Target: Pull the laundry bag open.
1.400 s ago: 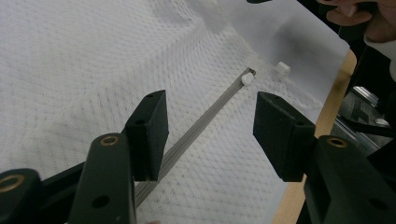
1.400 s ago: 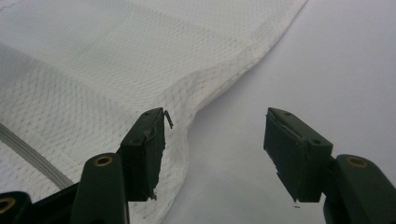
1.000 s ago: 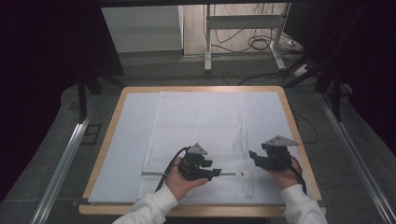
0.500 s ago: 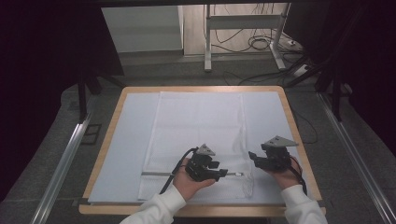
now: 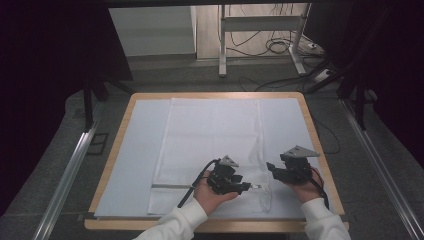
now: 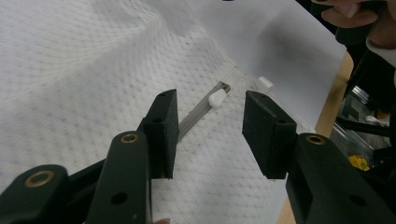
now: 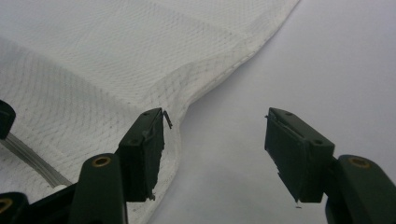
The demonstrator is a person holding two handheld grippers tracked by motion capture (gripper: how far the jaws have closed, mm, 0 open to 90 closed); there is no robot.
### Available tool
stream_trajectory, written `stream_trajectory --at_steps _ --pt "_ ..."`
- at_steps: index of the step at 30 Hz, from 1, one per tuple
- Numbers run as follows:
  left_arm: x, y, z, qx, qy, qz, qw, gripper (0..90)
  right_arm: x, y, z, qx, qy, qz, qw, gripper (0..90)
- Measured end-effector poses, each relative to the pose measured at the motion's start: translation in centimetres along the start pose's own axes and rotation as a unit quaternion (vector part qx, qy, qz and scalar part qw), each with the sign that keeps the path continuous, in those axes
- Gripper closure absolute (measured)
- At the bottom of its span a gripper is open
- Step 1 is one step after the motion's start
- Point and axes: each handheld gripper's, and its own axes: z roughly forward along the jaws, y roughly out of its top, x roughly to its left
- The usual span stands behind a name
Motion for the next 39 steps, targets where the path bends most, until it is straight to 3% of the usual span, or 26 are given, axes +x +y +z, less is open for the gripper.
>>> stream_trajectory --at_steps 12,39 --pt "-0.6 0.3 1.5 0.012 -0.016 -0.005 0.9998 57.5 -0.3 -0.1 -0.2 -0.001 -0.007 -0.001 1.0000 36.9" --pt "-0.4 0.5 4.4 0.041 -0.037 -0.025 0.9981 68.6 -0.4 -0.1 -0.3 -0.001 -0.001 0.001 1.0000 36.5"
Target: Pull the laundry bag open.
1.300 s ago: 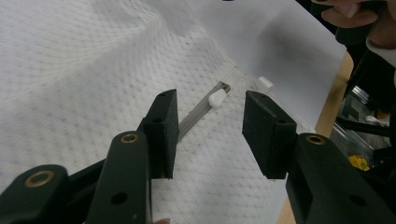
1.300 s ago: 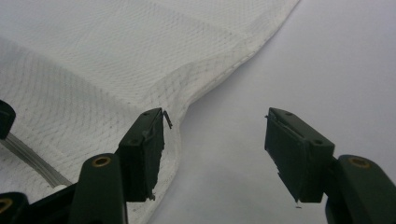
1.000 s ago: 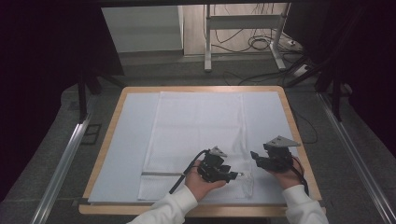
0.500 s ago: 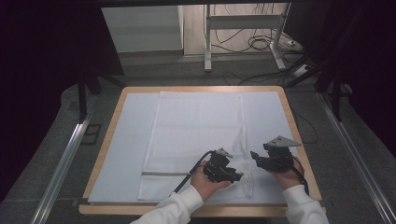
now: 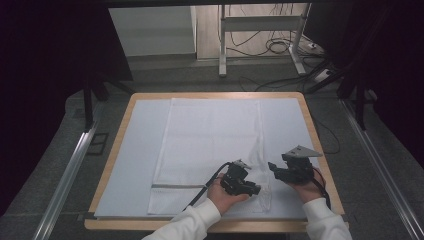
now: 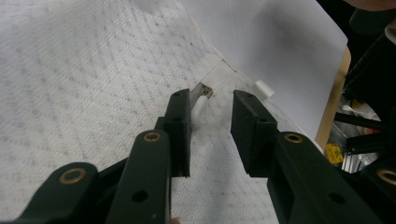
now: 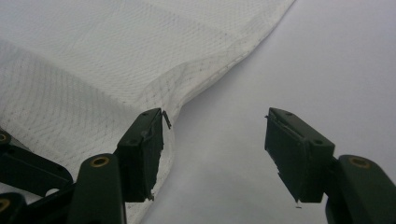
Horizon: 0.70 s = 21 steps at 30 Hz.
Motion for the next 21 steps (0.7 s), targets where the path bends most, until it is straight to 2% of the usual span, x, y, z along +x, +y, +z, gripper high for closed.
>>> stream_trajectory --at_steps 12,21 --pt "0.11 0.24 0.49 0.000 0.013 0.011 0.9999 83.1 -0.06 -0.02 -0.01 0.000 0.000 -0.001 1.0000 36.6" --pt "0.20 0.32 0.59 0.002 0.003 0.016 0.9999 86.5 -0.08 -0.07 -0.01 0.001 -0.001 -0.003 1.0000 36.5"
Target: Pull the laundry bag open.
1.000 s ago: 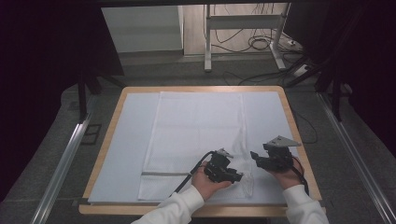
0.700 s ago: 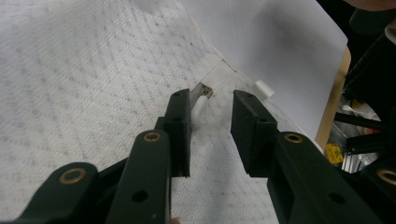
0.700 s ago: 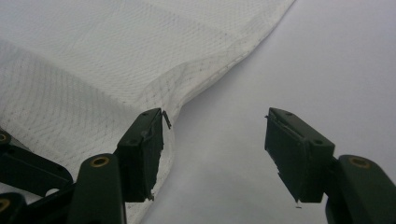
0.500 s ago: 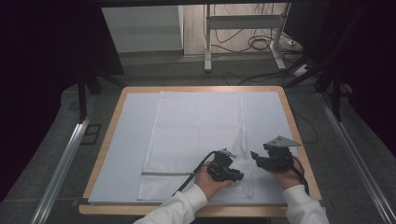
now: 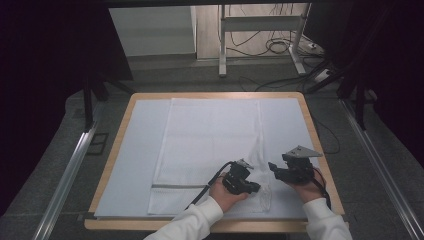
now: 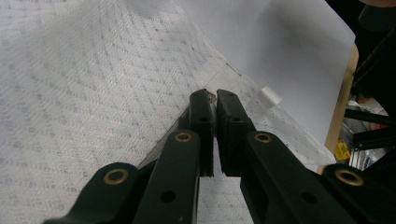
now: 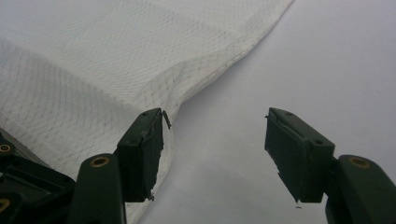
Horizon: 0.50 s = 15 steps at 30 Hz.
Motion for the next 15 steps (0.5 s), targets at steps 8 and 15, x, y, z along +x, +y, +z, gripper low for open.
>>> stream_trajectory --at_steps 8,15 --pt "0.2 0.0 -0.2 -0.007 -0.007 -0.003 0.9999 86.7 -0.1 -0.1 0.0 0.001 -0.001 0.001 1.0000 36.5" --pt "0.4 0.1 -1.7 -0.019 -0.018 0.001 0.9997 86.8 -0.2 -0.2 -0.1 0.002 -0.004 0.003 1.0000 36.5"
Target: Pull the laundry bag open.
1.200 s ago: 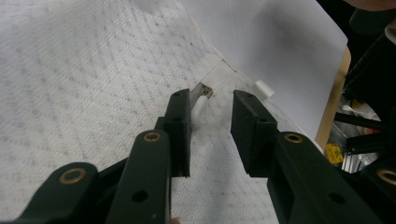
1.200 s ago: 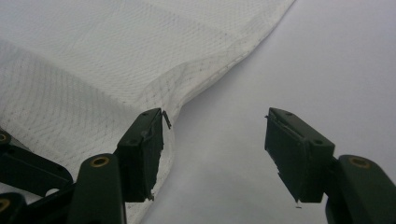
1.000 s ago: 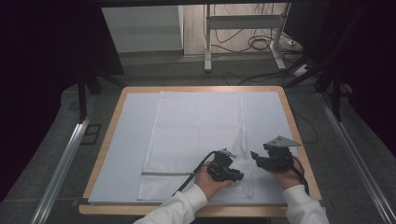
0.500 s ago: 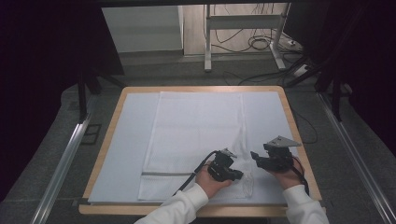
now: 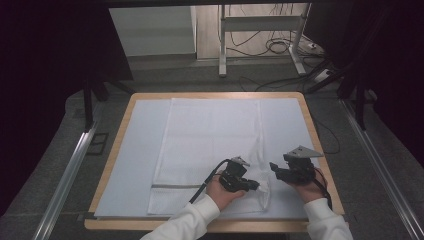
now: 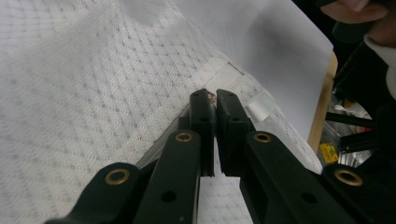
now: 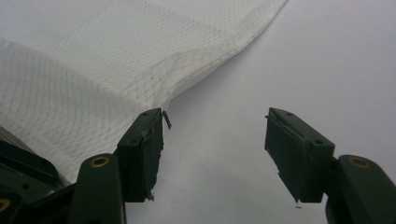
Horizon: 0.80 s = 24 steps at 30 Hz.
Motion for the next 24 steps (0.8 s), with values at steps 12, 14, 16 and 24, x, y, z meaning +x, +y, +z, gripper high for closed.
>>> stream_trajectory --at_steps 12,14,16,24 --pt "0.4 -0.1 -1.7 -0.011 0.000 0.012 0.9999 86.8 0.0 0.1 -0.1 -0.001 0.005 0.010 0.9999 36.3" --pt "0.4 0.0 -2.0 -0.013 0.000 0.014 0.9998 86.8 0.1 0.2 -0.3 -0.002 0.010 0.019 0.9998 35.8" --pt "0.5 0.0 -2.2 -0.014 0.001 0.015 0.9998 86.9 0.1 0.3 -0.5 -0.005 0.016 0.024 0.9996 35.5" --pt "0.6 -0.1 -2.7 -0.021 0.002 0.020 0.9996 86.8 -0.2 0.5 -1.4 -0.006 0.037 0.073 0.9967 32.4"
